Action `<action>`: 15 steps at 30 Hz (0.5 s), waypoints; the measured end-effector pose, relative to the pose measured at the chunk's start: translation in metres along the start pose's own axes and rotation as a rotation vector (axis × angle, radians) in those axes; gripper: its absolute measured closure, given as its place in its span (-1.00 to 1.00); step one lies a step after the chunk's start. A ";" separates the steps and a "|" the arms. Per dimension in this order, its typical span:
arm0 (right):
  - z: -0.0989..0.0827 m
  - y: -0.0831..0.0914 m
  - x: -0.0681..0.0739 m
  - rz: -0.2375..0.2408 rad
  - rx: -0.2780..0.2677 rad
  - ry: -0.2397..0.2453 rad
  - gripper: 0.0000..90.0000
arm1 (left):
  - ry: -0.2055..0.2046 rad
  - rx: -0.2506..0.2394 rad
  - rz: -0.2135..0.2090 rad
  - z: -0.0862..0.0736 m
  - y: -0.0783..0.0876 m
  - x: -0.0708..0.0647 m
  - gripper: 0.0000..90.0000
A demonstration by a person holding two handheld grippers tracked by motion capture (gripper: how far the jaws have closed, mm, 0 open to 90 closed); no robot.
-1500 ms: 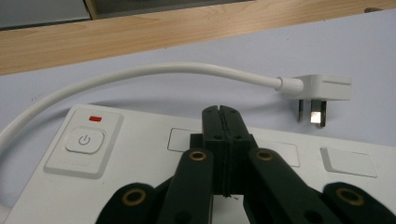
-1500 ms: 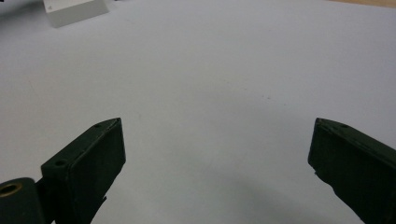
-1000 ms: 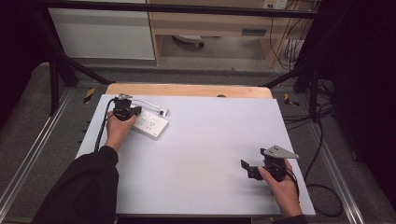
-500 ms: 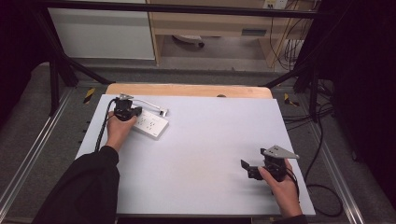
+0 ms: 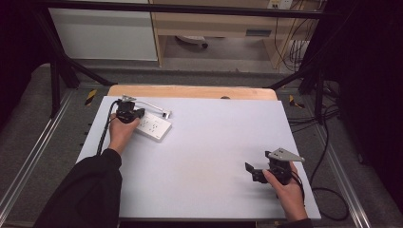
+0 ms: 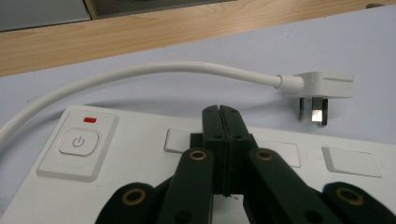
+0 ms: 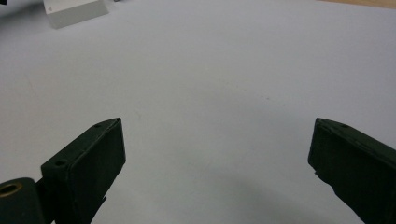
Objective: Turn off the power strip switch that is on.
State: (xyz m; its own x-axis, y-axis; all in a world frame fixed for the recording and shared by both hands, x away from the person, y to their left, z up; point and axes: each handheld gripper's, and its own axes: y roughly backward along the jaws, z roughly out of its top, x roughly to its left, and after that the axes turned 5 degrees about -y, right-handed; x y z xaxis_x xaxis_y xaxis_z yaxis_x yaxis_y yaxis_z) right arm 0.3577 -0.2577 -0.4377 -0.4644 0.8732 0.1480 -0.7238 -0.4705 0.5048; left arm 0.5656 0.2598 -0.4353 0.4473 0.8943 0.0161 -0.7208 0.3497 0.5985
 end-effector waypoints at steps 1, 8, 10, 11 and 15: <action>0.000 0.000 0.000 0.000 0.000 -0.001 -0.90 | 0.000 0.001 0.000 0.000 0.000 0.000 1.00; 0.000 0.000 0.000 -0.001 -0.001 -0.001 -0.90 | 0.007 -0.019 0.004 0.002 0.003 0.001 1.00; 0.000 0.000 0.000 -0.001 0.000 -0.001 -0.90 | 0.003 -0.016 0.003 0.002 0.004 0.002 1.00; 0.000 0.000 0.000 -0.001 -0.001 -0.001 -0.90 | 0.004 -0.019 0.005 0.002 0.004 0.002 1.00; 0.000 0.000 0.000 -0.001 -0.002 0.000 -0.90 | 0.017 -0.030 0.004 0.002 0.005 0.003 1.00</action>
State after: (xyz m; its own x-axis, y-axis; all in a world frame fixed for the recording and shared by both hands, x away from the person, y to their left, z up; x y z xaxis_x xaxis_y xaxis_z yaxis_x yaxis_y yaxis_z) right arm 0.3577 -0.2578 -0.4375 -0.4636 0.8737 0.1473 -0.7253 -0.4697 0.5034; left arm 0.5645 0.2638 -0.4300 0.4352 0.9003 0.0047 -0.7383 0.3538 0.5742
